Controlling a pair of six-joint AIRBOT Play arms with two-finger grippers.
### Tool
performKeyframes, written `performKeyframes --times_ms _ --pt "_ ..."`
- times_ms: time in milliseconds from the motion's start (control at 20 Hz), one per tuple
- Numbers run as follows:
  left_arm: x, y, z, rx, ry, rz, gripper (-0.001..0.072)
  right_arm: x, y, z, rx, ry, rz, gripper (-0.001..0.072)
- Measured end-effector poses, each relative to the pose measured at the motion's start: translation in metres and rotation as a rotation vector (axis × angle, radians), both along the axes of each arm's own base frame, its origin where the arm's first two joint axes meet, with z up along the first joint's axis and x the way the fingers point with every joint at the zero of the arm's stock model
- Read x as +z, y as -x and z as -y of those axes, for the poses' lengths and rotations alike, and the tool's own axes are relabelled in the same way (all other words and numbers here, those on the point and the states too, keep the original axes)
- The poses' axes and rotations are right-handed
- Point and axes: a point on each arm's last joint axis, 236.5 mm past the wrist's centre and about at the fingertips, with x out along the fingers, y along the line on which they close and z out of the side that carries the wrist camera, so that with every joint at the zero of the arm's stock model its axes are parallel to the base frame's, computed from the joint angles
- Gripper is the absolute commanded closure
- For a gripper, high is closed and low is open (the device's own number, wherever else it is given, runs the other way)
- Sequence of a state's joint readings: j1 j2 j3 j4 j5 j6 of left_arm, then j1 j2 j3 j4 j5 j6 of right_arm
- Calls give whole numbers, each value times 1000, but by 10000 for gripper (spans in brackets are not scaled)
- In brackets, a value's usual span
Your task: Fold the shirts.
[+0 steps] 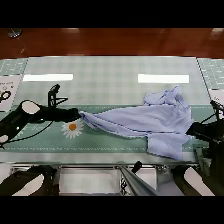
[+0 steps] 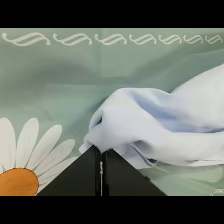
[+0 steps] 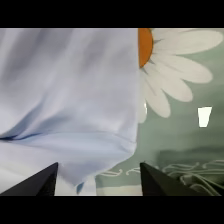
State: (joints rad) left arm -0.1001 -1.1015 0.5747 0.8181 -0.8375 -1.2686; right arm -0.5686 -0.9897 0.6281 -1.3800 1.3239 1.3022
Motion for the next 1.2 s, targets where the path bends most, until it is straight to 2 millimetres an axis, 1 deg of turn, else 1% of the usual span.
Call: performKeyframes --times_ms 100,150,200,250,300,350,450,500,550,600,650,700,750,800,850,900,950,1000,1050,1100,1150,1200 --pt "0 0 0 0 0 1 692 -6 -2 -10 -31 -39 13 120" --pt "0 0 0 0 0 2 692 -11 0 -17 -46 -62 9 142" --pt "0 0 0 0 0 2 692 -16 4 -23 -56 -82 0 201" --pt "0 0 0 0 0 3 692 -20 8 -29 -66 -102 -10 343" --pt "1 0 0 1 0 3 692 -24 12 -33 -72 -115 -20 545" --pt "1 -1 0 3 1 5 692 -27 15 -36 -76 -123 -25 683" --pt "3 -4 0 6 2 14 692 -27 12 -38 -86 -129 -9 682" --pt "7 -7 0 10 3 28 692 -23 6 -37 -91 -128 14 683" --pt "14 -13 0 12 5 51 692 -16 -4 -36 -97 -127 52 682" --pt "26 -21 -1 18 7 89 692 -3 -19 -34 -100 -125 108 683" --pt "42 -31 -1 23 12 138 692 16 -37 -32 -103 -125 183 683" --pt "67 -44 -2 30 18 206 693 39 -56 -31 -103 -131 265 683" --pt "99 -58 -5 41 25 293 692 70 -80 -30 -105 -132 376 683" --pt "137 -70 -8 56 33 391 692 104 -101 -29 -100 -131 488 683" --pt "183 -80 -13 71 40 502 692 148 -121 -29 -90 -126 618 683" --pt "235 -87 -19 92 46 626 692 192 -137 -30 -76 -112 743 683" --pt "293 -89 -27 121 50 767 692 242 -148 -31 -54 -86 873 683" --pt "345 -83 -34 142 51 891 692 291 -153 -32 -35 -56 997 683" --pt "398 -72 -41 166 54 1018 692 343 -154 -36 -13 -18 1123 683" --pt "450 -54 -47 183 53 1143 692 393 -150 -40 7 23 1244 683" --pt "497 -32 -52 196 43 1261 692 436 -142 -45 22 61 1349 684" --pt "535 -10 -56 208 40 1361 692 478 -132 -52 33 94 1448 683"
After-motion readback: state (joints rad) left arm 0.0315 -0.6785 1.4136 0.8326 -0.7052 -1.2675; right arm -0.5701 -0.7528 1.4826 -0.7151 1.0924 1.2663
